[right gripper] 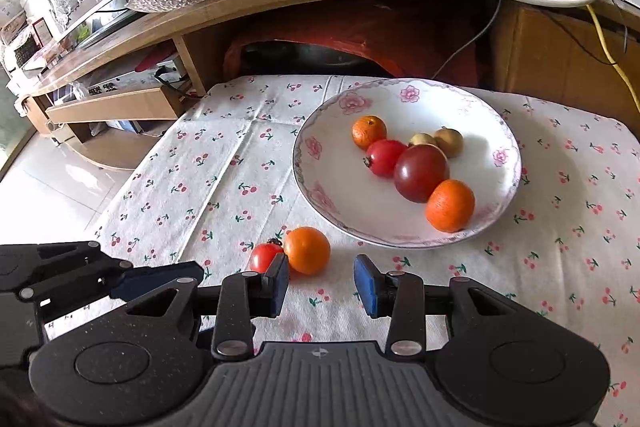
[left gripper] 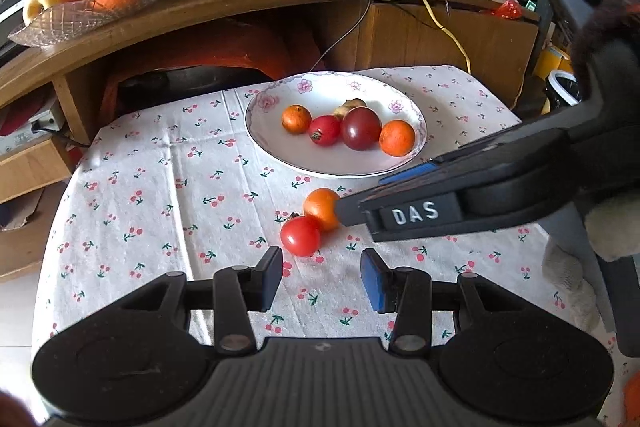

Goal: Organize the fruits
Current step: 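Move both tools back to the last tomato and tangerine on the cloth, then grasp the last red tomato with the left tool while the right tool grasps the tangerine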

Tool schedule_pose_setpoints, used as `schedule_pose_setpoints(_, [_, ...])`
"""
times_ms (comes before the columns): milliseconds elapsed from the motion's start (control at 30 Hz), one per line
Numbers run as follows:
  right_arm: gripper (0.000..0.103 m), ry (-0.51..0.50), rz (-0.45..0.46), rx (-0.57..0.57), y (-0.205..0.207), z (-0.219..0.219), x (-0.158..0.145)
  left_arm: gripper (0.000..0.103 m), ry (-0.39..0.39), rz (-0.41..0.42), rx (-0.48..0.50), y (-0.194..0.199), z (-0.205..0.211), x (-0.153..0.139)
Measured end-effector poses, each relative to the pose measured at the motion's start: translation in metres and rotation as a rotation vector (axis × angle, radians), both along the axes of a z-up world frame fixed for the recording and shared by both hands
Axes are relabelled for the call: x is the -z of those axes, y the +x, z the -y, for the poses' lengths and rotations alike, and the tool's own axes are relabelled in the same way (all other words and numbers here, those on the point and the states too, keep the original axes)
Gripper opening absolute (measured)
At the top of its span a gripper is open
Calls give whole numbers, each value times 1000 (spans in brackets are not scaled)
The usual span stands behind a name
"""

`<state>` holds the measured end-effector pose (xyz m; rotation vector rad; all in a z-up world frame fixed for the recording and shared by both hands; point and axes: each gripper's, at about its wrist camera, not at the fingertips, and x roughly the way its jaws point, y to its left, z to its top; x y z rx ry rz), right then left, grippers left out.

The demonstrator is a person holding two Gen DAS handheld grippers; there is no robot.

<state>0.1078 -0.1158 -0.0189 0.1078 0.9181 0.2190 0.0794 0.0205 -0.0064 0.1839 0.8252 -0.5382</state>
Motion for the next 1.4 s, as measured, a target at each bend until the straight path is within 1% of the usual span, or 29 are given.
schedule_pose_setpoints(200, [34, 50, -15, 25, 9, -1, 5, 50, 1, -3, 4, 0, -2, 0])
schedule_pose_setpoints(333, [34, 92, -41, 45, 15, -3, 13, 50, 2, -1, 6, 0, -1, 0])
schedule_pose_setpoints(467, [34, 159, -59, 94, 24, 1, 18, 50, 8, -5, 8, 0, 0, 2])
schedule_pose_setpoints(600, [29, 196, -90, 121, 31, 8, 20, 50, 15, -12, 10, 1, 1, 4])
schedule_pose_setpoints(767, [25, 227, -137, 125, 24, 23, 20, 50, 13, -13, 9, 3, 1, 5])
schedule_pose_setpoints(933, [24, 194, -144, 123, 18, 29, 14, 50, 4, -11, 0, 8, 1, 4])
schedule_pose_setpoints(1067, [24, 124, -160, 96, 12, 31, 11, 50, 5, -3, -2, 13, 3, 5])
schedule_pose_setpoints(1167, [25, 91, -171, 85, 9, 33, 10, 50, 10, -7, -12, 21, 4, 9])
schedule_pose_setpoints(1300, [26, 34, -184, 61, 5, 35, 8, 50, -18, -26, -28, 31, 6, 13])
schedule_pose_setpoints(1400, [27, 33, -194, 59, 1, 41, 11, 50, -11, -32, -30, 36, 11, 18])
